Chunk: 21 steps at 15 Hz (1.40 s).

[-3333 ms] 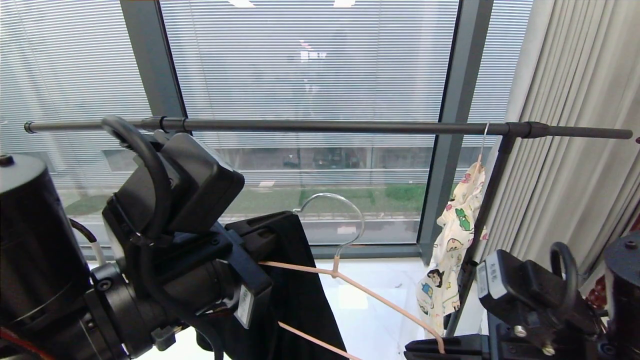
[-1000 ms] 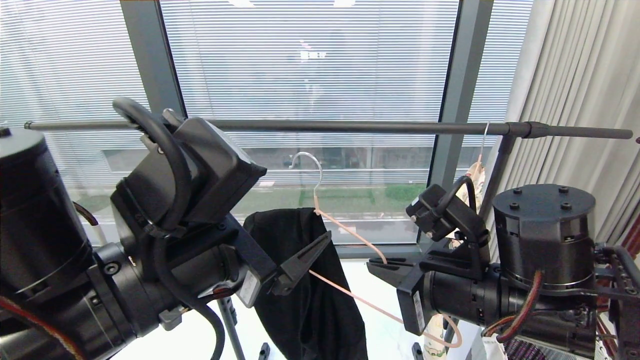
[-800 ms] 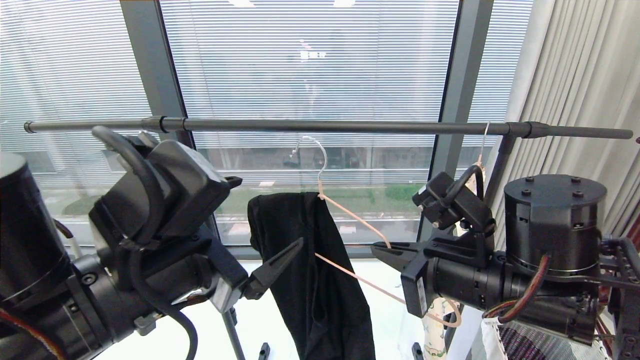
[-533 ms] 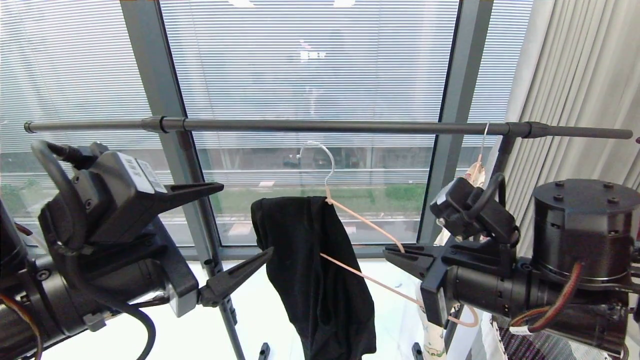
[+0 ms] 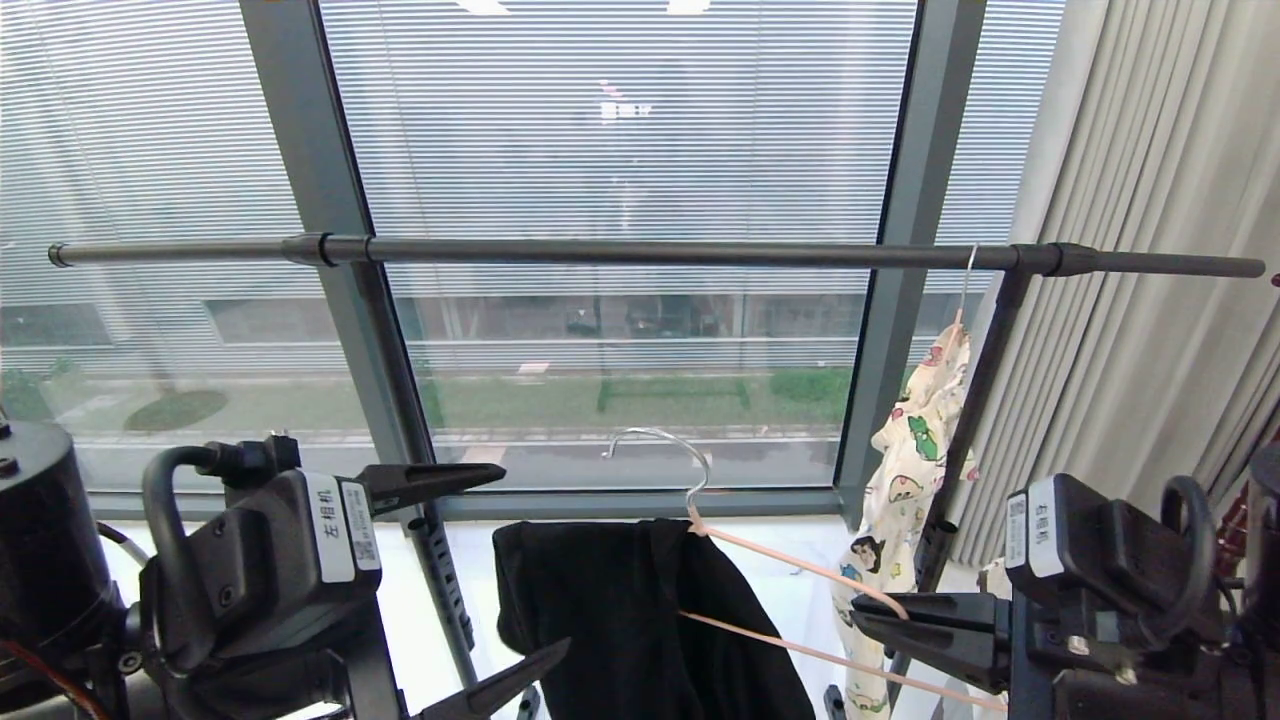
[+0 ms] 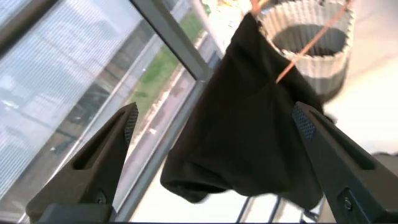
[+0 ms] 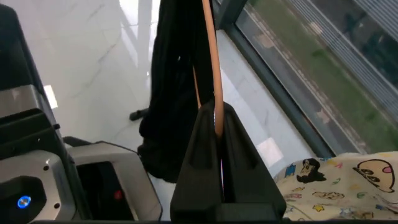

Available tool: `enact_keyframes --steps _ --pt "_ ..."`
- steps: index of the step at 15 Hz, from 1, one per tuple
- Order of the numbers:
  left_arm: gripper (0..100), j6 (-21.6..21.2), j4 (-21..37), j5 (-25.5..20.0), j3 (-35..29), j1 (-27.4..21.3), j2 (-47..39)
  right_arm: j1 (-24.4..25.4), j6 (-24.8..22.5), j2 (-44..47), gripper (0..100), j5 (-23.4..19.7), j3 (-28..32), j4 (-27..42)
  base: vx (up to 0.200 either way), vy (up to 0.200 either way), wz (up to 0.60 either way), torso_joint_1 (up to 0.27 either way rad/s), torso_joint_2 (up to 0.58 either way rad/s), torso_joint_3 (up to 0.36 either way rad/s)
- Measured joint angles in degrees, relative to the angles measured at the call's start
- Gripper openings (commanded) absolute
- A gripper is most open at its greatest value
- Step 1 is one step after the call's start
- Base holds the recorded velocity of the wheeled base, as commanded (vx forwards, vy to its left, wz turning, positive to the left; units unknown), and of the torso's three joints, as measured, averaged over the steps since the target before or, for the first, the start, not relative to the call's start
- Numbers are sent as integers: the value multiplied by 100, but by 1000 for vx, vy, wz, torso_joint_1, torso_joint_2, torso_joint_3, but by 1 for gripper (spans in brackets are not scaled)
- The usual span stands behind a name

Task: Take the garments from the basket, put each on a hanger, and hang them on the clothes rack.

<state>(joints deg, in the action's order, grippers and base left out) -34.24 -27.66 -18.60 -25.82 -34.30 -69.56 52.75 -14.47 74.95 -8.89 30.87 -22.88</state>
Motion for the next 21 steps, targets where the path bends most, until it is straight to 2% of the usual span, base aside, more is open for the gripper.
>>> enact_keyframes --steps 4,12,16,17,21 --pt "100 -68 -1 0 151 -232 -179 102 -156 -146 0 -110 -28 9 0 0 0 0 0 0" --pt "100 -67 -12 11 101 -235 -496 240 -895 -235 0 -367 -110 6 0 0 0 0 0 0" --pt "100 -67 -9 7 212 -273 -546 361 -989 -296 0 -383 -111 6 0 0 0 0 0 0" --pt "0 -62 -9 11 215 -285 -561 413 -1000 -321 0 -380 -107 6 0 0 0 0 0 0" --pt "0 -32 -9 51 207 -293 -605 588 -1002 -382 0 -367 -124 13 0 0 0 0 0 0"
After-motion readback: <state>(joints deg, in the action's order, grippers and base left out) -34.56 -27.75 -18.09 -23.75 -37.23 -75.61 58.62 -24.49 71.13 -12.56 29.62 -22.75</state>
